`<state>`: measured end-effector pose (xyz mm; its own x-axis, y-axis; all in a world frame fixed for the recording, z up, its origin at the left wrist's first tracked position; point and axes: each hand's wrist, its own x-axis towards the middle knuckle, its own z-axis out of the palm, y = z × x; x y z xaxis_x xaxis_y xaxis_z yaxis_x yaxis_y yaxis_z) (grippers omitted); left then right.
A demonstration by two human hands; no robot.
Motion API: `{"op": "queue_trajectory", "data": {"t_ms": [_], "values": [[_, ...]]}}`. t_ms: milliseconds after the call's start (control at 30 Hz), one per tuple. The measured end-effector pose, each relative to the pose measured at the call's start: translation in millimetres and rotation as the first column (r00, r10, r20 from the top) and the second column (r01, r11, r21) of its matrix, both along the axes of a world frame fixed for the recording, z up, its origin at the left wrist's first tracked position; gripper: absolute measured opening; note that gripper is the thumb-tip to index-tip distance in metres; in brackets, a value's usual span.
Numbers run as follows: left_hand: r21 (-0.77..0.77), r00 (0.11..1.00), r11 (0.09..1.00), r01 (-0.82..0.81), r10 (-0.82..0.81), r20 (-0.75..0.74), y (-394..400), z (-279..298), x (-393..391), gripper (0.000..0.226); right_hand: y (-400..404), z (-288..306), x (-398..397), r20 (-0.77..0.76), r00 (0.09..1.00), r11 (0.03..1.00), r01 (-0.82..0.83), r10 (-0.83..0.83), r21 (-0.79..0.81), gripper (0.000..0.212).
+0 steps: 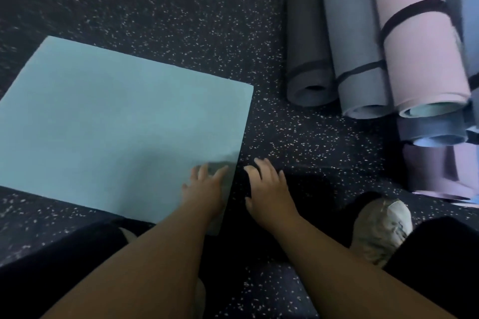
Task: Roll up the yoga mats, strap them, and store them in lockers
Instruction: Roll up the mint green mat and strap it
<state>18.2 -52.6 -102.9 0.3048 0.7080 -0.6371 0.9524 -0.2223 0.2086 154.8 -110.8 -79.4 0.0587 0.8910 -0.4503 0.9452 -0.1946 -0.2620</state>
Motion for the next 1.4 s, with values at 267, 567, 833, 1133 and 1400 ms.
{"op": "queue_trajectory", "data": {"t_ms": [267, 567, 833, 1133, 1400], "values": [[0.042, 1.000, 0.999, 0.003, -0.003, -0.015, -10, -28, 9, 0.062, 15, -15, -5, -0.176, 0.975, 0.991, 0.127, -0.134, -0.053, 0.058], [0.151, 0.998, 0.988, 0.026, -0.017, -0.060, -11, -26, 15, 0.073, 15, -10, -5, -0.209, 0.966, 0.985, 0.133, -0.153, -0.107, 0.058], [0.160, 0.961, 0.954, -0.253, 0.230, 0.153, 10, -18, 0, 0.048, 15, -7, -6, -0.206, 0.970, 0.990, 0.114, -0.130, -0.088, 0.056], [0.390, 0.952, 0.921, 0.007, -0.126, 0.279, 12, -3, 4, 0.028, 51, 0, 10, 0.036, 0.999, 0.996, -0.039, 0.037, 0.074, 0.081], [0.679, 0.876, 0.718, 0.157, -0.418, 0.240, 31, 7, 13, 0.026, 30, -2, 10, 0.213, 0.974, 0.981, 0.116, -0.082, -0.156, 0.033]]}}
